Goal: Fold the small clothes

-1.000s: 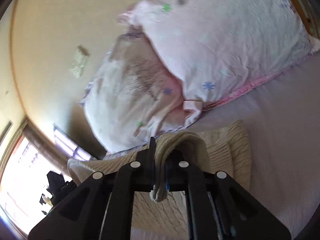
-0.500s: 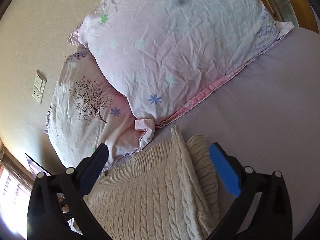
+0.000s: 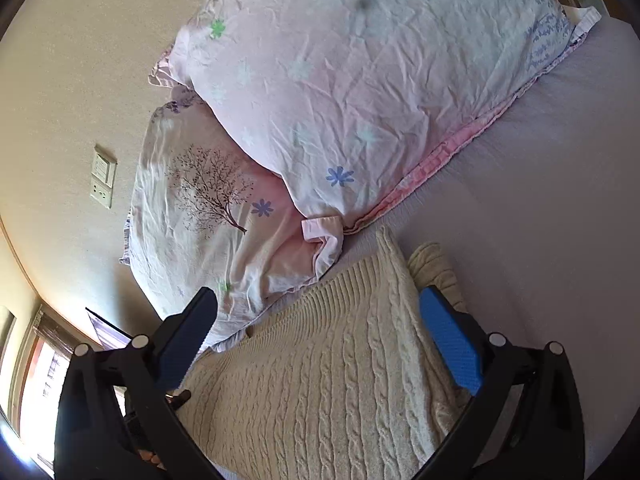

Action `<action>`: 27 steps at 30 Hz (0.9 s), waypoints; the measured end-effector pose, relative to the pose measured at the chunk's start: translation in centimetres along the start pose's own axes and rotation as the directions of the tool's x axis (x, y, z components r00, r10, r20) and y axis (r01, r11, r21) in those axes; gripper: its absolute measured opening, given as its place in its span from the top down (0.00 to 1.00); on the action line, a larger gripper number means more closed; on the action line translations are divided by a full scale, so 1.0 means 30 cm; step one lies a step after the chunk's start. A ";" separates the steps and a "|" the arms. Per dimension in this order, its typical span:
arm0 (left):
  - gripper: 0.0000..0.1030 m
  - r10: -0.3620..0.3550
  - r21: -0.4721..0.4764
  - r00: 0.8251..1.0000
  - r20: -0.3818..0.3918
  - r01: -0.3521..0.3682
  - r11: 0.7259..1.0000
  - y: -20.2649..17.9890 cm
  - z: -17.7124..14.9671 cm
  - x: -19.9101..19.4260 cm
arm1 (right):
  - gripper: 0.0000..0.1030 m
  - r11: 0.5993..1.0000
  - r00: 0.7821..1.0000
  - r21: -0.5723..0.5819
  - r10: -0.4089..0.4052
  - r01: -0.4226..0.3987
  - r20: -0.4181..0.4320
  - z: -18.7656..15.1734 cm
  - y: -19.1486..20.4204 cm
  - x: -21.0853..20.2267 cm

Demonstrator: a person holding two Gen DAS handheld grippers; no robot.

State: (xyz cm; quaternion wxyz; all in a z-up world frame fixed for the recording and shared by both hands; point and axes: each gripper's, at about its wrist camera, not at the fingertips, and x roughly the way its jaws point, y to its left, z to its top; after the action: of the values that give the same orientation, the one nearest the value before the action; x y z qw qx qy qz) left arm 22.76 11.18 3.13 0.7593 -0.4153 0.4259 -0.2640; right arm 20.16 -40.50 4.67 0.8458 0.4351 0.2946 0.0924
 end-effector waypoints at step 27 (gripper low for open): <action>0.12 0.156 0.306 0.950 -0.272 -0.069 0.949 -0.308 -0.200 0.558 | 0.34 0.995 0.938 -0.063 -0.089 0.072 -0.335 0.010 -0.107 0.082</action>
State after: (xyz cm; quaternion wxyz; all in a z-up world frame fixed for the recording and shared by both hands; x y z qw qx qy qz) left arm 25.47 -8.65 2.13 0.7549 -0.2292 0.5129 -0.3385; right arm 22.02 -41.64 1.23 0.7966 0.3791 0.4501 0.1379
